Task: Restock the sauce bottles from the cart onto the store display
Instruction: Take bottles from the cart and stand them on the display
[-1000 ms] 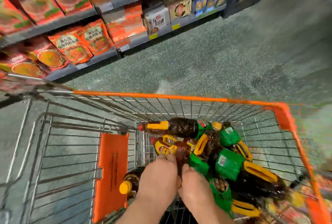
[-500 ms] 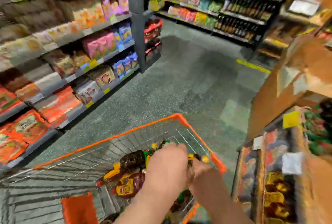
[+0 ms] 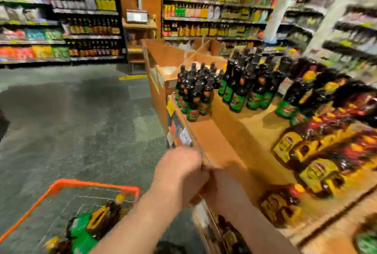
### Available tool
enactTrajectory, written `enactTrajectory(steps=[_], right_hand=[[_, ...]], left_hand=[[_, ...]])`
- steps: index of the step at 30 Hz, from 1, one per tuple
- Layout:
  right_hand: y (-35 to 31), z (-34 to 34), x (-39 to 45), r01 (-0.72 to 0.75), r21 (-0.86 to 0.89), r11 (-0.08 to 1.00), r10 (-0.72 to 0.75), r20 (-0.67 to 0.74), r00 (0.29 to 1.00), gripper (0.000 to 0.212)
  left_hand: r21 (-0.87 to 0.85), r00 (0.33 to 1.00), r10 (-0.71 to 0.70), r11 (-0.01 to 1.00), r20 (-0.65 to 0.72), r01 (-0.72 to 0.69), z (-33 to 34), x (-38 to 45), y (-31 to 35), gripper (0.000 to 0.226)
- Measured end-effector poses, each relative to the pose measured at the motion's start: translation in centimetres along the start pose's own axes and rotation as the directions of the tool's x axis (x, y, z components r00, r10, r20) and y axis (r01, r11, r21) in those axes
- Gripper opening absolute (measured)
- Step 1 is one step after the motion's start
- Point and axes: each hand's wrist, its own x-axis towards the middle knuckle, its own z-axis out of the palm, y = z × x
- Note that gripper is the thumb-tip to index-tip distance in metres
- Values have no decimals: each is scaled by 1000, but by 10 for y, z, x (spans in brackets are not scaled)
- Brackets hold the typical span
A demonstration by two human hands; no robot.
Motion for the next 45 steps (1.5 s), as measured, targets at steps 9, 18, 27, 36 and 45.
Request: enactTrajectory(steps=[9, 18, 27, 36, 45], right_hand=[[122, -51, -58, -311, 101, 945, 326, -233, 916, 15], [217, -4, -55, -568, 116, 815, 578, -221, 785, 7], [251, 30, -35, -632, 230, 740, 666, -117, 737, 4], [262, 39, -28, -659, 299, 690, 707, -84, 702, 14], [263, 30, -22, -654, 177, 736, 661, 25, 750, 25]], left_hand=[[29, 913, 407, 913, 41, -408, 32, 49, 144, 21], [21, 823, 528, 839, 211, -544, 110, 81, 211, 23], [84, 763, 538, 795, 359, -601, 160, 101, 221, 24], [103, 792, 449, 841, 413, -530, 184, 113, 229, 30], [69, 788, 425, 861, 446, -504, 188, 123, 222, 29]])
